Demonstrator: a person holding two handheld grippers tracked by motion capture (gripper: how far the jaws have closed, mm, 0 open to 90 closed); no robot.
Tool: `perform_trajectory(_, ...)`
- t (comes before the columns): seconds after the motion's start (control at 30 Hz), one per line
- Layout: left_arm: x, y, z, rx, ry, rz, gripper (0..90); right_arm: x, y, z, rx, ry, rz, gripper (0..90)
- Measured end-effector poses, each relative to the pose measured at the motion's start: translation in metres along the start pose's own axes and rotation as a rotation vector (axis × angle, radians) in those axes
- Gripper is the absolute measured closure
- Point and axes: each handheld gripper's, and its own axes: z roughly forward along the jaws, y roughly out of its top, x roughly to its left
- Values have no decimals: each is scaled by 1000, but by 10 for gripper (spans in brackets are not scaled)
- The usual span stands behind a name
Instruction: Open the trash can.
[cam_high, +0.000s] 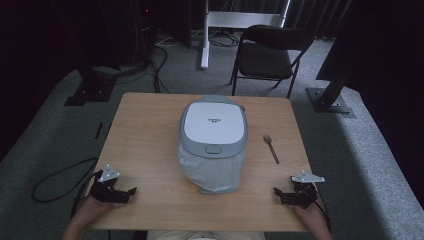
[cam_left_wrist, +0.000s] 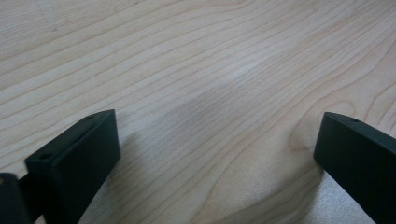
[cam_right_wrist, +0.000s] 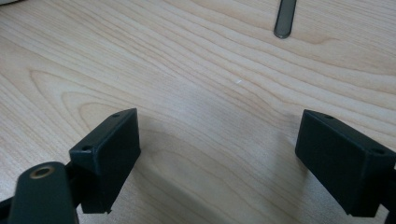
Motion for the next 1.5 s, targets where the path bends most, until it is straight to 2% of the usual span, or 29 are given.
perform_trajectory(0.37,0,0,-2,-4,-19,21,36,0,-1,-1,-1,-3,2,135)
perform_trajectory(0.53,-2,3,-2,16,-14,17,52,0,-1,-1,-1,-2,3,135)
perform_trajectory(0.67,-7,7,-2,22,-18,43,60,0,-1,-1,-1,-3,1,135)
perform_trajectory(0.77,-10,11,-3,11,-33,47,61,0,-1,-1,-1,-3,1,135)
perform_trajectory(0.9,-16,19,-6,4,-63,50,60,0,-1,-1,-1,-4,2,135)
perform_trajectory(1.07,-24,32,-11,-27,-96,49,60,1,-1,-1,-1,-4,3,135)
perform_trajectory(1.5,-49,70,-29,-107,-157,109,61,0,-1,-1,-1,-5,3,135)
